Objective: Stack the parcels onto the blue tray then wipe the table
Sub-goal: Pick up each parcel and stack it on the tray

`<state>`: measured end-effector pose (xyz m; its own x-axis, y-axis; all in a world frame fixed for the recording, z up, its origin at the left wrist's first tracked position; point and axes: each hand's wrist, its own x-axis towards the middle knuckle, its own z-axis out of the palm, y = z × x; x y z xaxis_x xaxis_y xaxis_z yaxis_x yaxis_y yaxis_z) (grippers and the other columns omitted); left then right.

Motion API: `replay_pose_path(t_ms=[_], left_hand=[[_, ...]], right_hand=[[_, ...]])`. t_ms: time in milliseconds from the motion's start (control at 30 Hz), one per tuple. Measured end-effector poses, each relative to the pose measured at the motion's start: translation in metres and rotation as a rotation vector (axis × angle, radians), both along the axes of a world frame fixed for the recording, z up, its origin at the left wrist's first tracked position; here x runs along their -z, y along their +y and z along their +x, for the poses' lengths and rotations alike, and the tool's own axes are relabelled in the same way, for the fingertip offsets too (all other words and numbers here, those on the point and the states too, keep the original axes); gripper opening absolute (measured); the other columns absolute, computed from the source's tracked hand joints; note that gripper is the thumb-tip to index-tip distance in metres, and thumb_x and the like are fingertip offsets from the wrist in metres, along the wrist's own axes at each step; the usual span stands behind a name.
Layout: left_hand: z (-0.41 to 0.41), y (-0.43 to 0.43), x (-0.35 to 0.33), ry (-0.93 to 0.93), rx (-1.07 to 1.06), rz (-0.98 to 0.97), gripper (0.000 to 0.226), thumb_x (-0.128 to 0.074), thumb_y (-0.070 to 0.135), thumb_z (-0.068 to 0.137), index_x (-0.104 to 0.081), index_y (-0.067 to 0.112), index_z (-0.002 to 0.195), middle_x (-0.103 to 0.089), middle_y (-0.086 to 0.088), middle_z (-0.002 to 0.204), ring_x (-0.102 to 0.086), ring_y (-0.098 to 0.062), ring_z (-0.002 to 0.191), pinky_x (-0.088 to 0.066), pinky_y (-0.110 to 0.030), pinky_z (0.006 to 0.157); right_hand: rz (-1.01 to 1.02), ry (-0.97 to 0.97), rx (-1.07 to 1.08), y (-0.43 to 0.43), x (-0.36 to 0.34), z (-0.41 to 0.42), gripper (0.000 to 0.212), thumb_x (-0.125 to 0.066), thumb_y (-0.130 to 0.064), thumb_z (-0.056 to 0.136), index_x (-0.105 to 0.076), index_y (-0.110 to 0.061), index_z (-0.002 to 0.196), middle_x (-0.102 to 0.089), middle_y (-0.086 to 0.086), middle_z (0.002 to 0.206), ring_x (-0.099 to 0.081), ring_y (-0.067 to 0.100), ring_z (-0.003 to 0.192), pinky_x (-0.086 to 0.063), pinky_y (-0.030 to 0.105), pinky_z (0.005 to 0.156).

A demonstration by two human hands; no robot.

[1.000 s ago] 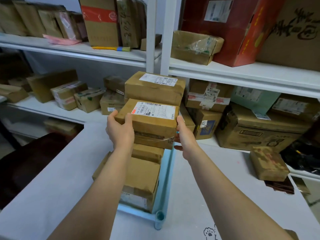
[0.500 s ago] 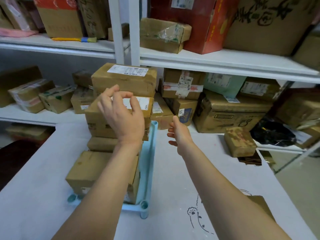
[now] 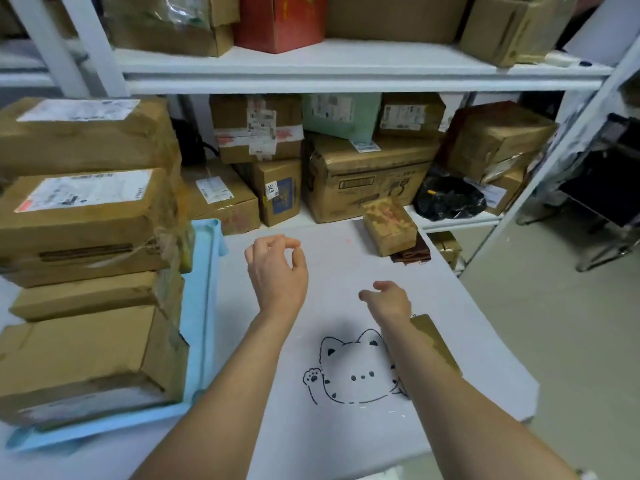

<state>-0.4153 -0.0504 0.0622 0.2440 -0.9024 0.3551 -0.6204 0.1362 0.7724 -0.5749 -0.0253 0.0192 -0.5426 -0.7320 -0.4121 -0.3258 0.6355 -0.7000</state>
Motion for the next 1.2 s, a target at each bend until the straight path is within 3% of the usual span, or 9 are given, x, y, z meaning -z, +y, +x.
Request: replay_pose_path(t_ms=[100,267,400,667,733,800,933,1067,1200], left_hand=[[-0.021,0.000,0.021,-0.004,0.029,0.192,0.018,-0.055,0.014,0.089,-0.067,0.016,0.102,-0.056,-0.006,0.117,-0.041,-0.022,0.117,-0.031,-0.020,0.087],[-0.042,-0.001,0.052,-0.009,0.059,0.436,0.019,-0.055,0.016,0.090,-0.065,0.016,0.106,-0.053,-0.010,0.123,-0.039,-0.025,0.121,-0.032,-0.023,0.088],[-0.052,0.000,0.069,0.001,0.060,0.562,0.019,-0.055,0.018,0.090,-0.066,0.016,0.105,-0.052,-0.010,0.124,-0.039,-0.026,0.122,-0.035,-0.027,0.092],[-0.060,-0.004,0.083,0.103,0.007,0.666,0.007,-0.059,0.020,0.085,-0.065,0.022,0.088,-0.061,-0.008,0.118,-0.053,-0.026,0.116,-0.044,-0.032,0.094],[-0.061,-0.007,0.083,0.150,-0.003,0.681,0.006,-0.061,0.019,0.085,-0.065,0.021,0.088,-0.063,-0.006,0.116,-0.055,-0.025,0.113,-0.046,-0.032,0.093],[-0.060,-0.009,0.083,0.242,-0.012,0.703,0.013,-0.061,0.016,0.085,-0.067,0.014,0.097,-0.064,-0.003,0.109,-0.058,-0.022,0.104,-0.045,-0.028,0.088],[-0.051,-0.008,0.077,0.443,-0.006,0.757,0.008,-0.055,0.021,0.091,-0.059,0.014,0.090,-0.058,-0.002,0.094,-0.053,-0.020,0.092,-0.038,-0.026,0.076],[-0.042,-0.008,0.062,0.646,0.051,0.863,0.027,-0.044,0.035,0.097,-0.058,0.013,0.104,-0.059,-0.002,0.106,-0.059,-0.020,0.099,-0.043,-0.035,0.079],[-0.032,-0.012,0.048,0.742,0.092,0.851,0.031,-0.044,0.040,0.097,-0.058,0.016,0.110,-0.060,-0.004,0.118,-0.059,-0.023,0.109,-0.046,-0.040,0.087]], right_hand=[[0.165,0.217,-0.006,0.015,0.011,-0.037,0.061,-0.064,-0.026,0.080,-0.045,-0.021,0.138,-0.042,0.007,0.139,-0.038,0.027,0.130,-0.039,0.040,0.099],[0.398,0.242,-0.059,0.034,0.034,-0.067,0.073,-0.071,-0.045,0.070,-0.039,-0.020,0.132,-0.037,0.007,0.134,-0.032,0.027,0.130,-0.030,0.047,0.106],[0.427,0.252,-0.123,0.038,0.047,-0.077,0.086,-0.077,-0.050,0.065,-0.032,-0.021,0.132,-0.037,0.007,0.127,-0.036,0.028,0.124,-0.036,0.049,0.101],[0.419,0.292,-0.213,0.011,0.052,-0.094,0.086,-0.077,-0.043,0.067,-0.028,-0.016,0.133,-0.037,0.010,0.130,-0.036,0.030,0.126,-0.039,0.045,0.099],[0.347,0.158,-0.188,-0.002,0.052,-0.095,0.091,-0.079,-0.042,0.063,-0.028,-0.014,0.133,-0.042,0.010,0.128,-0.042,0.031,0.123,-0.042,0.044,0.097],[0.236,-0.163,-0.097,-0.012,0.050,-0.094,0.083,-0.079,-0.036,0.064,-0.036,-0.010,0.129,-0.051,0.010,0.119,-0.052,0.030,0.111,-0.047,0.042,0.093],[0.129,-0.772,-0.030,-0.022,0.042,-0.087,0.023,-0.055,-0.029,0.083,-0.061,-0.013,0.098,-0.065,0.008,0.087,-0.060,0.024,0.084,-0.046,0.034,0.080],[0.040,-1.197,0.076,-0.027,0.037,-0.082,0.033,-0.050,-0.031,0.080,-0.066,-0.013,0.102,-0.069,0.011,0.092,-0.062,0.028,0.088,-0.046,0.038,0.086],[-0.007,-1.447,0.058,-0.025,0.031,-0.076,0.070,-0.073,-0.023,0.054,-0.065,-0.009,0.122,-0.059,0.017,0.131,-0.050,0.035,0.126,-0.032,0.050,0.110]])
